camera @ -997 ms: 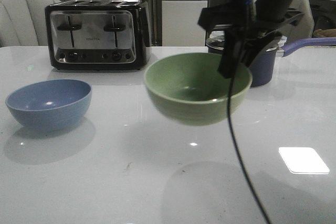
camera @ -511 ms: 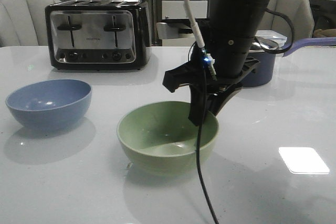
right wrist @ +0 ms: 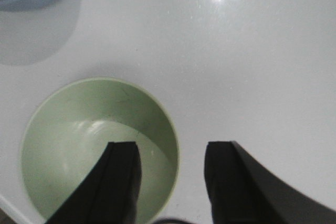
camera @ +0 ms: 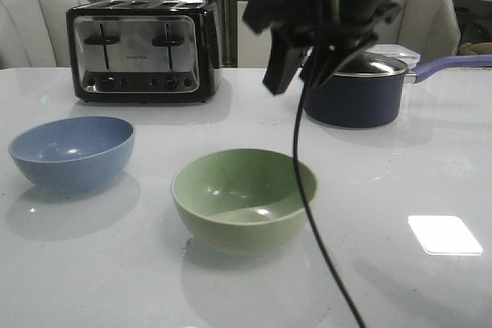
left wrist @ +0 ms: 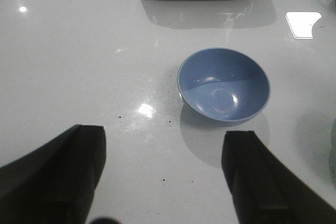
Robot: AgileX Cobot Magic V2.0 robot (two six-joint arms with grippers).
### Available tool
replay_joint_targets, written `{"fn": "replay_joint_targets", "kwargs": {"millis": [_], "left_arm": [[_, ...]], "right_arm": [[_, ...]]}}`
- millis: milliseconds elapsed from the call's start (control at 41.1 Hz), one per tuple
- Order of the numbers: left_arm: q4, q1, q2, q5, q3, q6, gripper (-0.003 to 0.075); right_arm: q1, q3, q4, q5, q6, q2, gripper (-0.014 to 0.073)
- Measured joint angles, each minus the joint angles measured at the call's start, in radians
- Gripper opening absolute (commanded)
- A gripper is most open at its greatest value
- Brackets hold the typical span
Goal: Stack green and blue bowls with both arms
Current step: 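Open the right gripper and lift it away from the green bowl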
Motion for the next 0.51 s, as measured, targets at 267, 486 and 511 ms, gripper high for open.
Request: {"fn": "replay_joint_targets", "kwargs": {"millis": [267, 486, 511], "left_arm": [[0.0, 0.0, 0.0, 0.0, 0.0, 0.0, 0.0526], [0.0, 0.0, 0.0, -0.001, 0.0, 0.0, 0.0526], [0.0, 0.0, 0.0, -0.001, 0.0, 0.0, 0.0526]], "right_arm": [[0.0, 0.208, -0.047, 0.044, 0.0, -0.394, 0.0416], [0.0, 0.359, -0.063, 0.143, -0.002, -0.682, 0.0416], [0.0, 0.374, -0.063, 0.16, -0.002, -0.712, 0.0416]]}}
